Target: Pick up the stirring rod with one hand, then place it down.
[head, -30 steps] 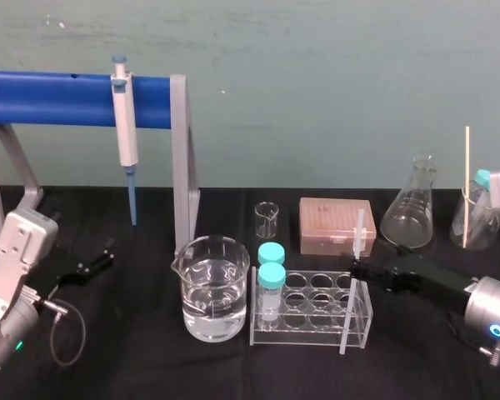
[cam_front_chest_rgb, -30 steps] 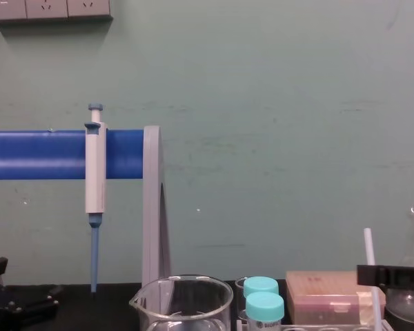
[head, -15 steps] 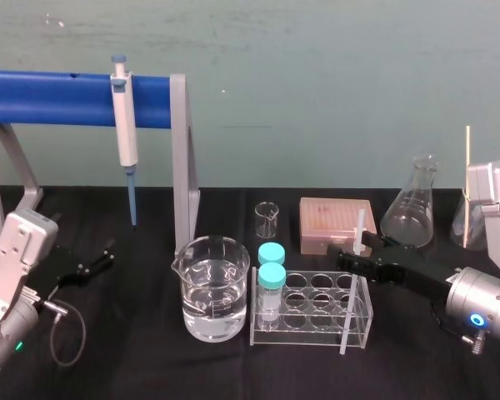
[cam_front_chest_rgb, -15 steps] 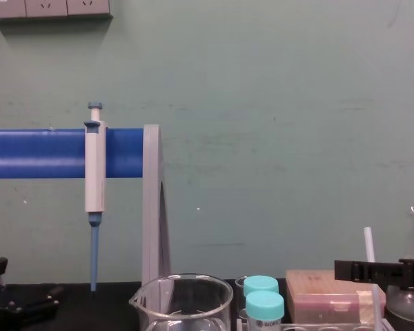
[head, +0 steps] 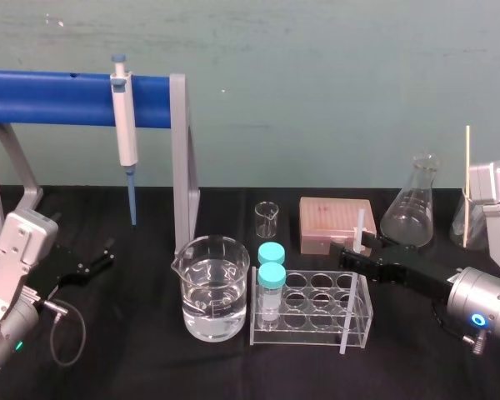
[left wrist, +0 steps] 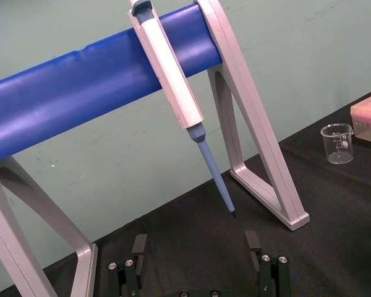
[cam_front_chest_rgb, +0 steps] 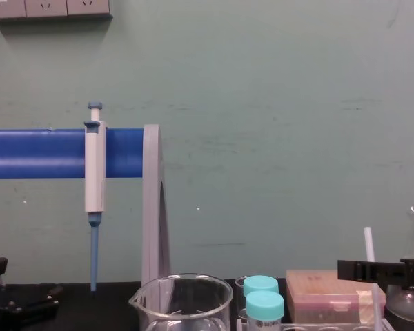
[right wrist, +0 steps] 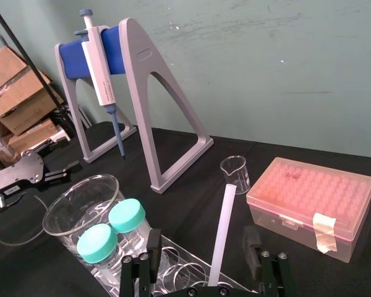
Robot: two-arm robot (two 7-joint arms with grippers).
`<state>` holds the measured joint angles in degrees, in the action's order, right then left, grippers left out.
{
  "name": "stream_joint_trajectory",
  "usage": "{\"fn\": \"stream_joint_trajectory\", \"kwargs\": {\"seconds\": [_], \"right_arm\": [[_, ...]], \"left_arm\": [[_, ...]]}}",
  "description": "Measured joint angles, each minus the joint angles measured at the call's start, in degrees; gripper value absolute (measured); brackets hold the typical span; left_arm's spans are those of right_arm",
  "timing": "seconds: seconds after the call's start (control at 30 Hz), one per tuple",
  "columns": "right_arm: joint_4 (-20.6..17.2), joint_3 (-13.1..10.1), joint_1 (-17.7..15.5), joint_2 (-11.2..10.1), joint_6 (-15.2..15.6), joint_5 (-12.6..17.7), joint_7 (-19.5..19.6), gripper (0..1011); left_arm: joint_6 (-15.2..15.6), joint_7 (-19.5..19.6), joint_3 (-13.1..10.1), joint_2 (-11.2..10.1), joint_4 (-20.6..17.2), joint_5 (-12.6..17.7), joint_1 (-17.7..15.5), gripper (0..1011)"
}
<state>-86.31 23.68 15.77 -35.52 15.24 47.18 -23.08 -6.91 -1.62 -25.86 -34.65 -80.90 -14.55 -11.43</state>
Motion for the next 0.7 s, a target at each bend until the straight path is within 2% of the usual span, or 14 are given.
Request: {"fn": "stream_joint_trajectory", "kwargs": {"seconds": [0.07, 0.47, 0.7], "right_arm": [[0.0, 0.0, 0.0, 0.0, 0.0, 0.0, 0.0, 838], [-0.1, -0.1, -0.1, -0.1, 0.1, 0.1, 0.0, 426], [-0.1, -0.1, -0.1, -0.1, 0.1, 0.2, 0.0, 225]], "left_arm": [[0.0, 0.0, 0.0, 0.0, 0.0, 0.0, 0.0, 1000], [0.0, 0.0, 0.0, 0.0, 0.0, 0.0, 0.0, 1000], [0.0, 0.0, 0.0, 0.0, 0.0, 0.0, 0.0, 1000]]}}
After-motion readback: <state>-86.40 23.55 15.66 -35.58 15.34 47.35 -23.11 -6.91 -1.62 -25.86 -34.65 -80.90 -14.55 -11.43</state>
